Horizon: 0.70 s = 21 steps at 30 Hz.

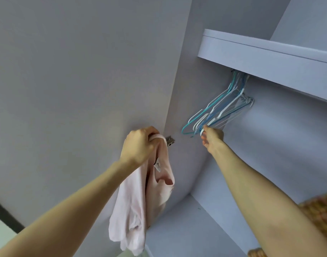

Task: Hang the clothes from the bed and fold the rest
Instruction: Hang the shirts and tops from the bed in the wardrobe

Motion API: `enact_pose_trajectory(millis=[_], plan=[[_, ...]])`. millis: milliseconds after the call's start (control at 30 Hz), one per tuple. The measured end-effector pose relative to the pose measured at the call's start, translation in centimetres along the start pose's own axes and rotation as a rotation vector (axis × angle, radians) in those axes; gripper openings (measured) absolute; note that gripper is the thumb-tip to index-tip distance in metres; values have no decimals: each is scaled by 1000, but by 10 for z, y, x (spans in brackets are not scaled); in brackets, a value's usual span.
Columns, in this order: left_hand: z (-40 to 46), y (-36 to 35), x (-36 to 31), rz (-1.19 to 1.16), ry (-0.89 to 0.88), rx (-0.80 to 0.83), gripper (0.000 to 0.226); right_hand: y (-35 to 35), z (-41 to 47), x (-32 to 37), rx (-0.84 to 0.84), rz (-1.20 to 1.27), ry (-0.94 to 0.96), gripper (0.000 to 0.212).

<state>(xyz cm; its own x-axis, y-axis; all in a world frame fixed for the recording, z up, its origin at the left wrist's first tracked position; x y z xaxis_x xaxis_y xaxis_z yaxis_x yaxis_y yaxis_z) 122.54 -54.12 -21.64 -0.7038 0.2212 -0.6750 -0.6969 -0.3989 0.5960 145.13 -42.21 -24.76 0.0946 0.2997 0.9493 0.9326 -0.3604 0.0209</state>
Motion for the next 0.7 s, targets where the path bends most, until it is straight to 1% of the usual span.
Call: enact_pose_trajectory(millis=[133,233,333,467,600,700], plan=[[3,1,2,-20,10,2,11,1,2,3,-48,-63,70,29],[1,1,4,-19,4,10,11,10,-2,4,-175,-107,175,15],[1,1,5,-16,17,19,11,23,-9,4,-297,-74,237,16],[-1,-2,-1,-25,-9,37,10,37,-19,9,-350,20,261,13],[-5,-6,-8,-44,-18,66,11,50,-25,11,-369,96,276,18],[-9,-7,-11,-58,-15,76,11,56,-30,13,-380,130,263,16]])
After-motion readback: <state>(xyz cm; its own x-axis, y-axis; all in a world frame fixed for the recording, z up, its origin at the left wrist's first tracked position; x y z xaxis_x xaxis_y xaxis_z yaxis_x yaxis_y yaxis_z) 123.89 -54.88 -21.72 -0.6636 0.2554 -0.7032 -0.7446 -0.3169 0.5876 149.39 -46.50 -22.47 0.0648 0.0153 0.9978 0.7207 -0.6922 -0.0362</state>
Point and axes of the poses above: each hand's wrist, its own z-axis towards the middle knuckle, its own y-axis out of the back of the hand, x = y × z, the point moved 5 cm from there along z, towards the middle knuckle, and after that the axes turned 3 degrees about -y, right-handed, at the moved point
